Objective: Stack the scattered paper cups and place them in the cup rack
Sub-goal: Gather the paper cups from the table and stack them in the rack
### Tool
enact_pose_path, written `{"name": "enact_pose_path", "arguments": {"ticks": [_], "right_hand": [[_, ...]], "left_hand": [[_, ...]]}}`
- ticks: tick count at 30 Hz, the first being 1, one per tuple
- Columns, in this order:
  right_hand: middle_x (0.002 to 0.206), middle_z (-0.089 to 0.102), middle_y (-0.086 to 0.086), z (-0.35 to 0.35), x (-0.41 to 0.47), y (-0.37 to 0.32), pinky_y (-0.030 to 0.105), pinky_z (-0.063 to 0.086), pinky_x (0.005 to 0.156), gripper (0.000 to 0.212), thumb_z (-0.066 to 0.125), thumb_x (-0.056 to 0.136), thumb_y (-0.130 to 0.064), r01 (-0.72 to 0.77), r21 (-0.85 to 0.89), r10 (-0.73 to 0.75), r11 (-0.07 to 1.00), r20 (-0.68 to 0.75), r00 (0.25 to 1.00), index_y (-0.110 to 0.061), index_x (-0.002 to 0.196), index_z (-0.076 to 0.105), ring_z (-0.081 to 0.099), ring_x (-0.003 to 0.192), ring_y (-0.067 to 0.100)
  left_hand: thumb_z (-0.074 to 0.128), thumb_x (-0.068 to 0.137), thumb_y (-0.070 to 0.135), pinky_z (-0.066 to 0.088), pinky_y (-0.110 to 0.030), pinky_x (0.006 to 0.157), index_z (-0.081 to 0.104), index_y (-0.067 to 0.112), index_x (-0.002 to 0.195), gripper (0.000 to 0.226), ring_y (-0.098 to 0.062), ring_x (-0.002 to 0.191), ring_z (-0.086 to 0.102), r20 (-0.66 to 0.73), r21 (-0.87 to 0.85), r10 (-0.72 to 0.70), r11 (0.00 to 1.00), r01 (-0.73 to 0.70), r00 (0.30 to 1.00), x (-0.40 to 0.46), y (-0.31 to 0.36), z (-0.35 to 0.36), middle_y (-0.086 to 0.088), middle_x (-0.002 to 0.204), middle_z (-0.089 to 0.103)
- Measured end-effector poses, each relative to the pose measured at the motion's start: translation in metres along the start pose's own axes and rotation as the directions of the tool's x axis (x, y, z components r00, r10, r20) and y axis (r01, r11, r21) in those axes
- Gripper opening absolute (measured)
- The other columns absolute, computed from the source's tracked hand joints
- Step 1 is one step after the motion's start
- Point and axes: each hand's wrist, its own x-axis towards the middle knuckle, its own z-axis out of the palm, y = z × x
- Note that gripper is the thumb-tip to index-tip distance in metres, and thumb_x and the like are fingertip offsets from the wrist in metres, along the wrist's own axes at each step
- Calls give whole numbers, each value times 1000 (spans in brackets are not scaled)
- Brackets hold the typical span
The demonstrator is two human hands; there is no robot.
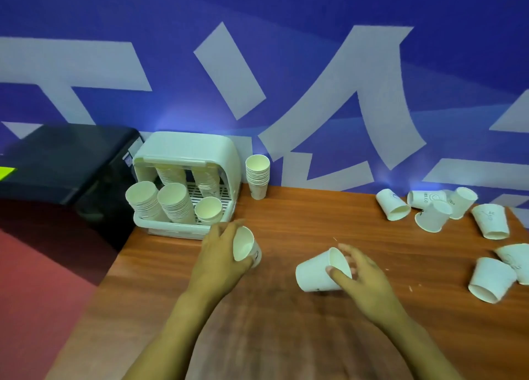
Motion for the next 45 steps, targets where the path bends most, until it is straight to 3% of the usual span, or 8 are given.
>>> {"name": "enact_pose_path", "arguments": {"ticks": [3,12,22,25,28,33,39,45], "right_hand": [[128,52,-6,22,6,-29,40,44,100,52,69,82,-35,1,1,0,1000,-52,999,-32,130,50,53,115,15],[125,54,-7,103,12,-87,34,45,97,51,69,82,-33,-45,-40,40,998,-105,994,-30,130,51,54,112,13],[128,54,-12,109,28,-88,35,41,104,56,69,82,-35,-103,-87,91,991,-127,988,-28,133,48,51,120,8],[125,58,-11,112,34,-81,36,44,101,55,71,79,-39,-129,-58,122,990,-124,985,-28,130,51,54,117,10],[119,60,-12,116,36,-73,38,47,97,58,67,72,-53,-149,-60,143,987,-96,985,-32,124,53,57,111,9],[114,62,-16,121,40,-69,33,48,92,43,71,80,-32,-133,-87,129,987,-51,990,-33,120,54,59,105,4],[117,57,-14,133,66,-93,19,38,86,45,71,80,-31,-28,-159,32,987,21,999,-28,122,54,53,110,6],[131,46,-9,167,111,-167,16,28,100,67,68,75,-38,288,-166,-305,943,-87,948,-21,136,45,41,119,6]], "left_hand": [[69,78,27,37,-27,94,27,41,143,80,-15,119,39,1,-19,19,1000,-19,1000,19,-26,-27,7,126,38],[68,82,33,39,-36,100,47,27,133,56,-21,120,42,-122,98,238,969,-227,964,83,-102,-99,1,130,43],[60,82,42,42,-43,96,48,27,133,55,-26,117,49,-38,169,285,946,-275,958,135,-122,-69,-2,131,46],[65,82,41,33,-51,101,49,28,132,54,-27,120,50,9,267,265,929,-258,964,144,-127,-49,-2,133,48],[61,82,50,4,-67,108,29,34,145,72,-25,139,30,181,405,196,878,-255,964,148,-127,-39,4,148,37],[54,86,55,-10,-68,106,3,37,150,83,-24,147,6,333,482,133,827,-289,934,151,-124,-42,5,156,22],[58,86,45,0,-56,114,24,36,146,69,-19,145,16,121,305,176,930,-205,977,133,-134,-70,9,154,26],[68,79,42,14,-61,110,45,27,138,65,-25,135,38,-30,299,225,932,-206,974,115,-151,-92,1,143,46]]}}
